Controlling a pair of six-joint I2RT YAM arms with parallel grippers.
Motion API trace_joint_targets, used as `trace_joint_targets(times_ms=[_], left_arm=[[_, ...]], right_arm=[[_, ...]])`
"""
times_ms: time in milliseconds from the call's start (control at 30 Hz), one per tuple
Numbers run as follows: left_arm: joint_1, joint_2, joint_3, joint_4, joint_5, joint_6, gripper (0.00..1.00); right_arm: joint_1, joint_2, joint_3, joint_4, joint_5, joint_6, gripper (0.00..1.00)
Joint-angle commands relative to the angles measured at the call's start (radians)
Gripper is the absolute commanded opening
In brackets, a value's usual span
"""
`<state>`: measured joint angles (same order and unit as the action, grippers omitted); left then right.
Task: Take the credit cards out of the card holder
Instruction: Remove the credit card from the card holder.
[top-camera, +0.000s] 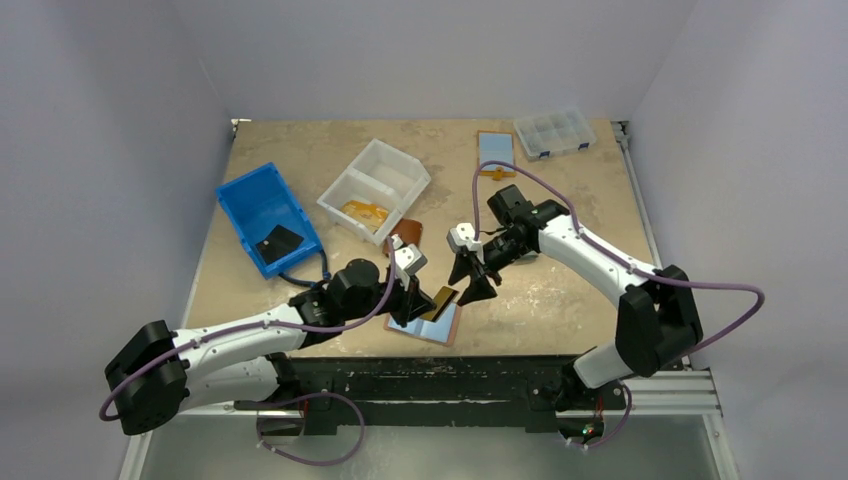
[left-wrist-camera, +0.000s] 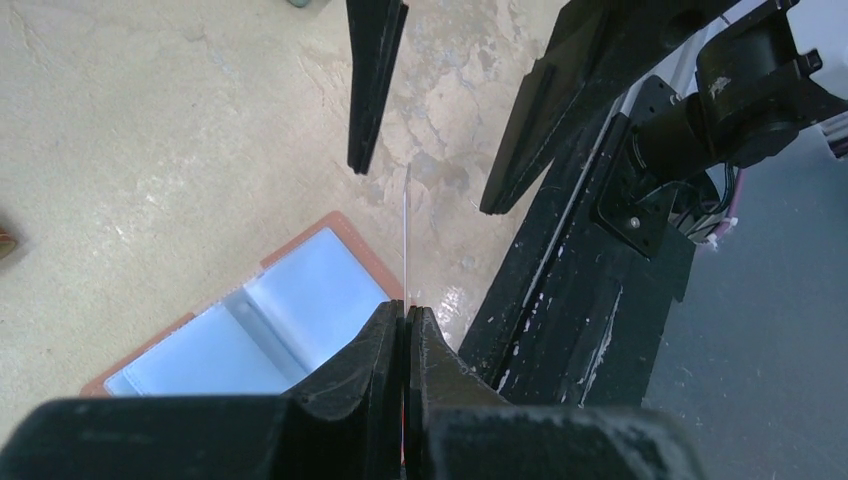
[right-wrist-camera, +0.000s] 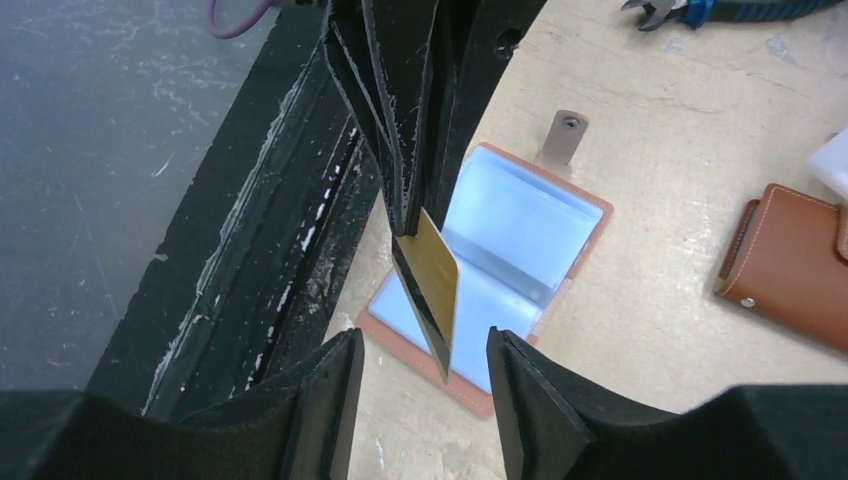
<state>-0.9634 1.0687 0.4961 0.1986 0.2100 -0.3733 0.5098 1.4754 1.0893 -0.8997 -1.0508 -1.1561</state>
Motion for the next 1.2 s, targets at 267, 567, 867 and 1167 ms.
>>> trace_joint_targets(times_ms=[267,567,867,1167], left_arm=[[-0.006,-0.018,0.017,0.097,-0.04,-0.032,0.0],[-0.005,-0.203,-0.076,-0.003,-0.371,-0.388,0.82],[-0.002,-0.478,-0.268,0.061,-0.423,-0.982,0.97],[-0.003,-0.25,-0.083,-0.048,-0.437,-1.312,0.88]], right_arm=[[0.036,0.044,0.01,-0.02,-0.048,0.004,0.22],[0.025,-0.015,0.039,-0.011,0.06,0.009,0.0],[0.004,-0.207,-0.08,0.301,0.265,0.197,0.0],[0.001,-0.254,-0.149,0.422,0.295,0.265,0.0]])
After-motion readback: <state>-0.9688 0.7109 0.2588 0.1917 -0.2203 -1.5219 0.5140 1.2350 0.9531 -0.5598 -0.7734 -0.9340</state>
